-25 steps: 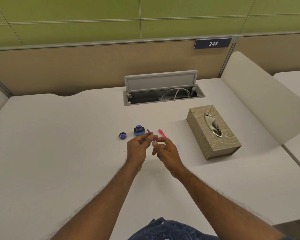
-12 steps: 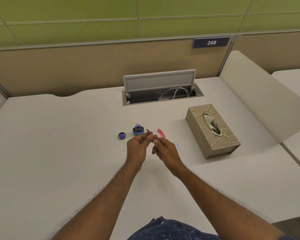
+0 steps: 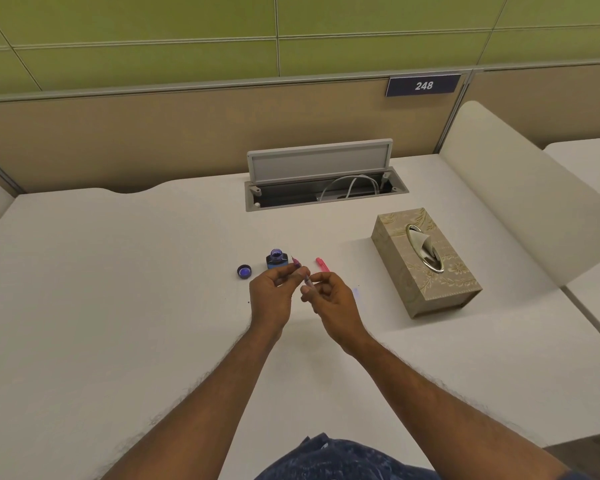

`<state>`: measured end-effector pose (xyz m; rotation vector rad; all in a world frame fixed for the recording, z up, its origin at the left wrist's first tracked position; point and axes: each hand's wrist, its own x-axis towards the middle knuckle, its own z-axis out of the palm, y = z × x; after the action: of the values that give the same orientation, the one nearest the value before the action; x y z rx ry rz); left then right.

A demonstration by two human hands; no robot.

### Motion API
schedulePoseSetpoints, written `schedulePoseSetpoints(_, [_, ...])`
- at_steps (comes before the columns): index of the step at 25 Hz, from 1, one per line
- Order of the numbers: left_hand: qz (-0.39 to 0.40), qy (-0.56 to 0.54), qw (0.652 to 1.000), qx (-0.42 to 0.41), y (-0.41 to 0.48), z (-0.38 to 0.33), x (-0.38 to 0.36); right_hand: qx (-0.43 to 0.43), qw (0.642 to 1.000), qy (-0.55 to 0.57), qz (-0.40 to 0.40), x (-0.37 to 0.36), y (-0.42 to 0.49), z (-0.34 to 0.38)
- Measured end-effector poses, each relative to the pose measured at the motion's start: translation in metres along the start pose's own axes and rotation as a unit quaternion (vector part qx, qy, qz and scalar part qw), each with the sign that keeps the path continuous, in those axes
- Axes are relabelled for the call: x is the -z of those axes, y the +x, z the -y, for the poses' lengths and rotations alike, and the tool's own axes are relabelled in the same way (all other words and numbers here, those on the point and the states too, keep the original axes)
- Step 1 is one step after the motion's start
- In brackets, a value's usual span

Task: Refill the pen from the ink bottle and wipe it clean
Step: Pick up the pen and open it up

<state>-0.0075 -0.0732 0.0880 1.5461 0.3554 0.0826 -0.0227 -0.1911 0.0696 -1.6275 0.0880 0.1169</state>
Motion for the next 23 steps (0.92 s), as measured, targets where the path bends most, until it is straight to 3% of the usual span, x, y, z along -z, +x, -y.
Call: schedulePoseSetpoints(23, [-0.022, 0.021, 0.999, -0.010, 0.0073, -0.0028, 0.0027, 0.004, 1.000, -0.008, 0.001, 0.0023, -0.0024, -0.0042])
